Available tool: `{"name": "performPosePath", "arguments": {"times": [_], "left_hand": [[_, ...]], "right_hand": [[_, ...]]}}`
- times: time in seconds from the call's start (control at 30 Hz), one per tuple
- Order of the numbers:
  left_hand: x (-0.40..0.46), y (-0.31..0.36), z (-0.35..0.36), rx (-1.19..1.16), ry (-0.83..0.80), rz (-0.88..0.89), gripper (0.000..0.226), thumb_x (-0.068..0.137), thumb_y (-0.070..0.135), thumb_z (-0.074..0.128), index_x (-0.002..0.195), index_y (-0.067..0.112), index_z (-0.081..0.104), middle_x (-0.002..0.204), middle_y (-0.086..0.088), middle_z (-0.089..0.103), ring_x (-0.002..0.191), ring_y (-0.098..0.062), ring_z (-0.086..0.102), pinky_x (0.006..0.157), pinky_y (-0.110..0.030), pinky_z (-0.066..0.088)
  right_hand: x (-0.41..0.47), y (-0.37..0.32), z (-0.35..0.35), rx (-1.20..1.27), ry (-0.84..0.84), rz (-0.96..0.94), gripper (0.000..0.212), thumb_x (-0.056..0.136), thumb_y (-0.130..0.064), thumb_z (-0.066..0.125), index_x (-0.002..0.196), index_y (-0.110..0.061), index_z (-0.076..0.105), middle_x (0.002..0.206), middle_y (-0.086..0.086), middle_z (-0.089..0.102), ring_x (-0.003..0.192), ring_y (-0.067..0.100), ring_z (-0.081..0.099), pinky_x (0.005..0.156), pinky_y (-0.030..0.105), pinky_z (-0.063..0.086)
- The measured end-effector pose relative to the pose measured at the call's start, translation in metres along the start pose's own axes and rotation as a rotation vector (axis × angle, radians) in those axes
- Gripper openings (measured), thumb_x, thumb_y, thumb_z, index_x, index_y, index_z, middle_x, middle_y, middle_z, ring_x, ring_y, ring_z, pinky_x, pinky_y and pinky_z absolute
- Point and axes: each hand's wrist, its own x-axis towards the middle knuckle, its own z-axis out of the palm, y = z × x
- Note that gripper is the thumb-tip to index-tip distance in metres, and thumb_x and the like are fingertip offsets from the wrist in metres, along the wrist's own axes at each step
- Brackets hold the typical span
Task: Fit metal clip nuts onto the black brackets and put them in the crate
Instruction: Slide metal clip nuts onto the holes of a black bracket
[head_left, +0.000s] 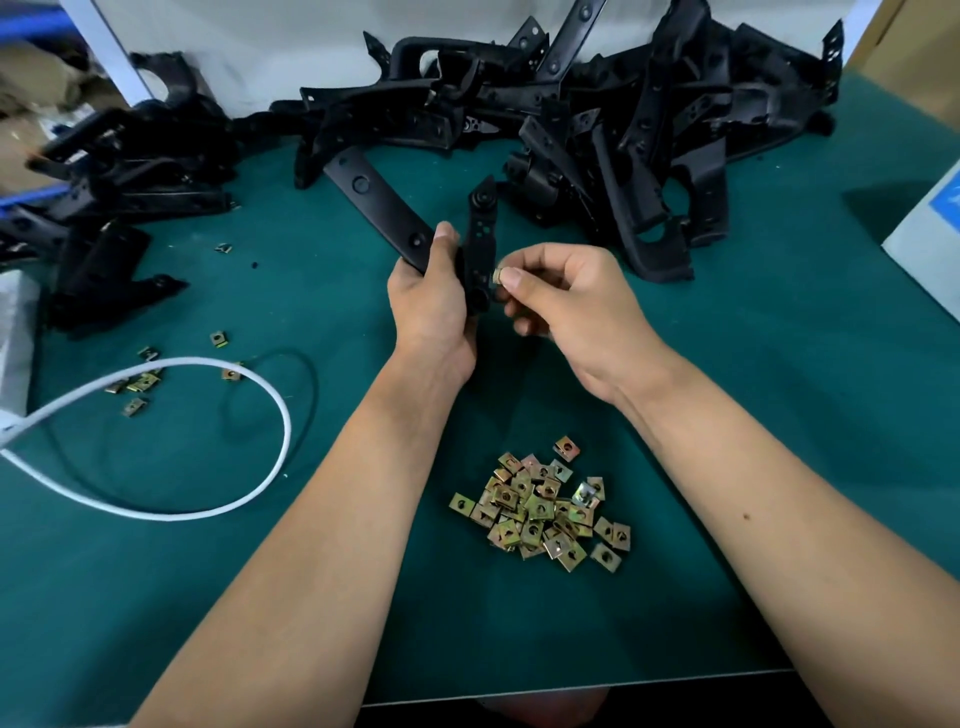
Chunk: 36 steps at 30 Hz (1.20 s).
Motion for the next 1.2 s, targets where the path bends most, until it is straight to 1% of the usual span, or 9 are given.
{"name": "performPosePath", "arguments": {"times": [0.07, 0.13, 0.23, 0.37, 0.53, 0.73, 0.93, 1.07, 1.2], "left_hand": [[0.0, 0.0, 0.0, 0.006, 0.01, 0.007, 0.022, 0.104, 0.025, 0.06, 0.087, 0.014, 0.052, 0.058, 0.007, 0.059, 0.051, -0.009, 0.057, 0.054, -0.025, 0.051], [-0.0001, -0.0003, 0.0002, 0.011, 0.016, 0.01, 0.023, 0.104, 0.025, 0.06, 0.086, 0.014, 0.052, 0.059, 0.007, 0.058, 0.051, -0.009, 0.057, 0.053, -0.024, 0.051], [-0.0004, -0.0009, 0.0009, 0.016, 0.01, 0.017, 0.021, 0.104, 0.025, 0.06, 0.089, 0.014, 0.052, 0.066, 0.002, 0.059, 0.056, -0.013, 0.057, 0.056, -0.027, 0.052], [-0.0002, -0.0026, 0.0015, 0.016, 0.008, 0.026, 0.019, 0.104, 0.025, 0.059, 0.092, 0.013, 0.051, 0.072, -0.001, 0.058, 0.062, -0.016, 0.057, 0.061, -0.032, 0.052], [0.0012, -0.004, 0.0013, 0.023, 0.016, 0.027, 0.019, 0.104, 0.024, 0.059, 0.092, 0.013, 0.05, 0.071, -0.001, 0.057, 0.063, -0.017, 0.056, 0.063, -0.034, 0.05], [0.0011, -0.0057, 0.0033, 0.052, 0.033, 0.06, 0.021, 0.103, 0.021, 0.059, 0.087, 0.015, 0.048, 0.073, -0.002, 0.053, 0.071, -0.022, 0.052, 0.069, -0.039, 0.046], [0.0014, -0.0078, 0.0044, 0.096, 0.038, 0.074, 0.023, 0.103, 0.023, 0.061, 0.085, 0.015, 0.049, 0.078, -0.005, 0.055, 0.078, -0.026, 0.053, 0.073, -0.043, 0.048], [0.0004, -0.0081, 0.0052, 0.098, 0.048, 0.087, 0.022, 0.103, 0.023, 0.061, 0.085, 0.015, 0.05, 0.083, -0.008, 0.055, 0.079, -0.026, 0.053, 0.074, -0.044, 0.049], [0.0012, -0.0083, 0.0045, 0.127, 0.034, 0.089, 0.023, 0.102, 0.022, 0.062, 0.083, 0.016, 0.05, 0.077, -0.003, 0.056, 0.077, -0.024, 0.054, 0.074, -0.041, 0.049]], "right_hand": [[-0.0005, 0.0008, 0.0023, -0.013, 0.001, 0.025, 0.014, 0.097, -0.006, 0.067, 0.09, -0.015, 0.075, 0.075, -0.009, 0.071, 0.073, 0.005, 0.064, 0.064, 0.023, 0.054], [-0.001, 0.0005, 0.0034, 0.016, 0.012, 0.037, 0.014, 0.097, -0.004, 0.067, 0.091, -0.014, 0.074, 0.074, -0.009, 0.07, 0.072, 0.006, 0.063, 0.066, 0.023, 0.054], [-0.0022, -0.0017, 0.0041, 0.077, 0.036, 0.031, 0.011, 0.095, 0.0, 0.067, 0.097, -0.01, 0.072, 0.072, -0.007, 0.069, 0.069, 0.008, 0.062, 0.066, 0.023, 0.053], [-0.0035, -0.0031, 0.0041, 0.098, 0.052, 0.018, 0.015, 0.093, 0.002, 0.069, 0.104, -0.008, 0.067, 0.075, -0.003, 0.07, 0.07, 0.012, 0.063, 0.067, 0.023, 0.053], [-0.0041, -0.0017, 0.0052, 0.084, 0.05, -0.004, 0.017, 0.091, 0.003, 0.07, 0.097, -0.011, 0.062, 0.075, -0.001, 0.07, 0.07, 0.016, 0.061, 0.066, 0.024, 0.053], [-0.0041, 0.0005, 0.0043, 0.047, 0.092, -0.054, 0.018, 0.088, 0.002, 0.074, 0.093, -0.009, 0.06, 0.073, 0.002, 0.071, 0.066, 0.016, 0.064, 0.063, 0.023, 0.053], [-0.0047, -0.0001, 0.0029, 0.088, 0.117, -0.018, 0.025, 0.086, 0.004, 0.076, 0.086, -0.011, 0.057, 0.07, 0.006, 0.068, 0.061, 0.018, 0.065, 0.057, 0.026, 0.053], [-0.0051, -0.0005, 0.0026, 0.112, 0.102, 0.006, 0.028, 0.086, 0.005, 0.076, 0.085, -0.011, 0.054, 0.067, 0.004, 0.065, 0.059, 0.016, 0.064, 0.055, 0.026, 0.052], [-0.0024, -0.0036, -0.0043, 0.087, 0.032, 0.02, 0.03, 0.087, 0.005, 0.075, 0.087, -0.013, 0.051, 0.068, 0.004, 0.065, 0.059, 0.015, 0.064, 0.054, 0.024, 0.052]]}}
